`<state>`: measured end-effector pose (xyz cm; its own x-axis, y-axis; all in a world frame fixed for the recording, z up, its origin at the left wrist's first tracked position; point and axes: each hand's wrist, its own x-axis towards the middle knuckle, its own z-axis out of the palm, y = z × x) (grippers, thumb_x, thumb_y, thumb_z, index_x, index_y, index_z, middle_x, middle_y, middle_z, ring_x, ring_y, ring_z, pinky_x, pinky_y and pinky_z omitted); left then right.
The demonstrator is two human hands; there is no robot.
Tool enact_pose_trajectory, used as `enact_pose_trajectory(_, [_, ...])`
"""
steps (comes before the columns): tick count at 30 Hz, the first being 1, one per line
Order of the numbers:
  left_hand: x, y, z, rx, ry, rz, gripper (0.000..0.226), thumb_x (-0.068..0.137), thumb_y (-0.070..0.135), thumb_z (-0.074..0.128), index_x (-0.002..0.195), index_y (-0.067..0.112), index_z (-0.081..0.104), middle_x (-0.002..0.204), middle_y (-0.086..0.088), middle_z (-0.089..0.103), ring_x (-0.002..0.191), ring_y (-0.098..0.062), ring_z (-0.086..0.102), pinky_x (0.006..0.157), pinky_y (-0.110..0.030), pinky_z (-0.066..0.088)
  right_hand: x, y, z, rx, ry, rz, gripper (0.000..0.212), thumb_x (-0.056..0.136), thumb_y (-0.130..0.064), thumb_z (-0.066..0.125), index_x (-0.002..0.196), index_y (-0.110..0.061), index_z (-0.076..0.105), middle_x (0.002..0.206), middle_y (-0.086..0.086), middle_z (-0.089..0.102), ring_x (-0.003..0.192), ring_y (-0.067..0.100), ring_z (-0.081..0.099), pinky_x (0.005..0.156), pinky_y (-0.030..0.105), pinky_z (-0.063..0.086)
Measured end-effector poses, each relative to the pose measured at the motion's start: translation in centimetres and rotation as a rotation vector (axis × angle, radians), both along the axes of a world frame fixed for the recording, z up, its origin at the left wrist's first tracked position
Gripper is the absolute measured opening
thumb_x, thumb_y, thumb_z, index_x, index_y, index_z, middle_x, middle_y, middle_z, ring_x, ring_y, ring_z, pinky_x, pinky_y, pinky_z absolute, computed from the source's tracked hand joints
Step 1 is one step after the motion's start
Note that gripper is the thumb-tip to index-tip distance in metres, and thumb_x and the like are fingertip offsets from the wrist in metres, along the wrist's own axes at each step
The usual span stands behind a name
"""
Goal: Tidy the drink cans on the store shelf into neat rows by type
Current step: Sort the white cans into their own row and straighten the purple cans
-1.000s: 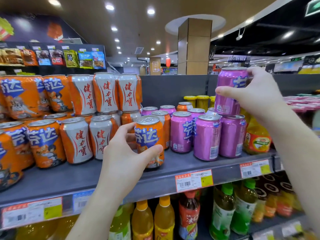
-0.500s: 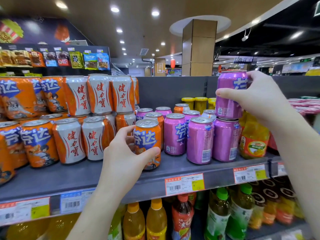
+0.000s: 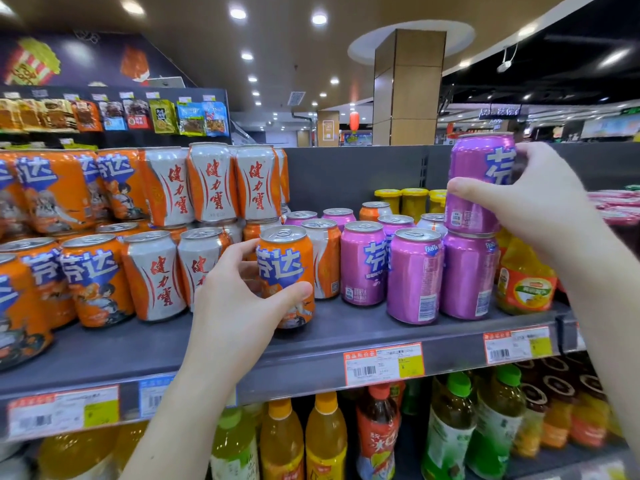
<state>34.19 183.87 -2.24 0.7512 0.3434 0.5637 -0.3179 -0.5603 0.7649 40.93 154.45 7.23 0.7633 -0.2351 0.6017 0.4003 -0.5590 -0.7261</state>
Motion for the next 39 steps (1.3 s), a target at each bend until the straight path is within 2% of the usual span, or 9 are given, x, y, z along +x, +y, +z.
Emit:
enact_pose_trajectory(5, [-0.4,1.4,-0.1,-0.01,0.023,0.017,0.073,0.064,0.046,0.091,0.126,0.041,0.053,0.102,0.024,0.064,0.092,0.005,0.062,0.071,-0.018,0.052,-1.3,1.2,-1.3,0.022,-0.297,-0.235,0.077,0.078,-0.051,0.074,0.14,-0.017,0.043,0.127,0.001,0.057,0.115,0.019,0.057,0.094,0.04,0.051])
enact_pose_trajectory(9, [-0.8,2.4,-0.4,-0.019,0.018,0.026,0.077,0.064,0.044,0.091,0.132,0.035,0.057,0.104,0.022,0.067,0.092,0.004,0.064,0.072,-0.02,0.056,-4.0,6.2,-2.5,-0.036,-0.527,-0.103,0.034,0.085,-0.032,0.071,0.113,-0.017,0.061,0.098,-0.002,0.065,0.09,0.017,0.064,0.084,0.039,0.054])
enact_pose_trajectory(14, [-1.3,3.4,-0.1,-0.003,0.004,0.031,0.072,0.066,0.038,0.092,0.128,0.038,0.056,0.094,0.032,0.06,0.086,0.029,0.052,0.06,-0.004,0.043,-1.6,14.6,-3.1,-0.509,-0.203,0.203,0.033,0.085,-0.039,0.072,0.11,-0.018,0.07,0.101,-0.003,0.072,0.093,0.014,0.066,0.087,0.036,0.054])
enact_pose_trajectory(17, [-1.8,4.3,-0.2,-0.005,0.007,0.037,0.069,0.065,0.039,0.092,0.125,0.04,0.057,0.097,0.031,0.063,0.091,0.027,0.053,0.063,-0.004,0.044,1.5,16.7,-2.2,-0.807,0.037,0.027,0.065,0.081,-0.067,0.063,0.122,-0.018,0.059,0.116,0.006,0.065,0.111,0.029,0.06,0.097,0.045,0.047])
enact_pose_trajectory(21, [-2.7,6.0,-0.3,-0.015,0.006,0.058,0.068,0.064,0.04,0.092,0.122,0.04,0.056,0.102,0.028,0.064,0.092,0.019,0.059,0.06,-0.001,0.044,3.0,17.4,-1.4,-1.007,0.275,-0.083,0.062,0.077,-0.079,0.057,0.087,-0.018,0.051,0.093,0.001,0.063,0.105,0.03,0.059,0.107,0.054,0.028])
enact_pose_trajectory(24, [-3.1,7.1,-0.4,-0.041,-0.007,0.073,0.073,0.063,0.039,0.093,0.126,0.038,0.058,0.104,0.024,0.067,0.091,0.014,0.061,0.063,-0.005,0.044,2.9,17.7,-0.9,-1.001,0.247,-0.067,0.054,0.076,-0.075,0.063,0.074,-0.023,0.049,0.076,-0.004,0.061,0.085,0.025,0.056,0.105,0.053,0.026])
enact_pose_trajectory(32, [-4.1,8.9,-0.7,-0.046,0.004,0.102,0.071,0.063,0.041,0.093,0.12,0.047,0.051,0.098,0.029,0.063,0.089,0.015,0.06,0.064,-0.008,0.043,2.0,20.3,-1.9,-0.682,0.22,0.383,0.069,0.066,-0.055,0.084,0.121,-0.02,0.063,0.111,-0.003,0.067,0.098,0.016,0.064,0.083,0.037,0.058])
enact_pose_trajectory(36, [-4.4,9.9,-0.8,-0.051,-0.004,0.121,0.073,0.061,0.043,0.093,0.124,0.043,0.054,0.102,0.023,0.066,0.093,0.007,0.062,0.068,-0.009,0.042,1.8,21.9,-3.1,-0.472,0.221,0.462,0.077,0.07,-0.044,0.087,0.135,-0.019,0.054,0.12,-0.008,0.062,0.105,0.011,0.061,0.072,0.02,0.051])
enact_pose_trajectory(39, [-4.6,10.5,-1.0,-0.063,-0.004,0.118,0.075,0.061,0.043,0.093,0.127,0.039,0.056,0.106,0.022,0.067,0.094,0.004,0.063,0.071,-0.013,0.046,1.8,22.1,-4.9,-0.386,0.197,0.445,0.049,0.074,-0.037,0.086,0.114,-0.026,0.06,0.099,-0.016,0.062,0.093,0.003,0.063,0.062,0.009,0.044])
